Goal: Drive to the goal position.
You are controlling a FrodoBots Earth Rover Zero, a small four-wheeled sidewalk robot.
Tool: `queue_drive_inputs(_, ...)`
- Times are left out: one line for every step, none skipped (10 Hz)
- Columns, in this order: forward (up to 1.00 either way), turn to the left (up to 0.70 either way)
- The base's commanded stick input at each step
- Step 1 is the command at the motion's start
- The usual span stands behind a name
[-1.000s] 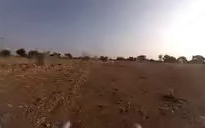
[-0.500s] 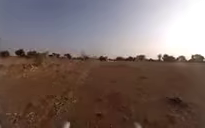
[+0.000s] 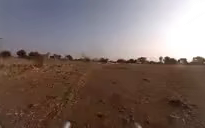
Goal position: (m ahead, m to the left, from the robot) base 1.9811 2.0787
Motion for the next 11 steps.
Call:
queue_drive_inputs(0.50, 0.00)
queue_drive_inputs(0.49, 0.00)
queue_drive_inputs(0.46, 0.00)
queue_drive_inputs(0.44, 0.00)
queue_drive_inputs(0.42, 0.00)
queue_drive_inputs(0.39, 0.00)
queue_drive_inputs(0.37, 0.00)
queue_drive_inputs(0.35, 0.00)
queue_drive_inputs(0.32, 0.00)
queue_drive_inputs(0.30, 0.00)
queue_drive_inputs(0.40, 0.00)
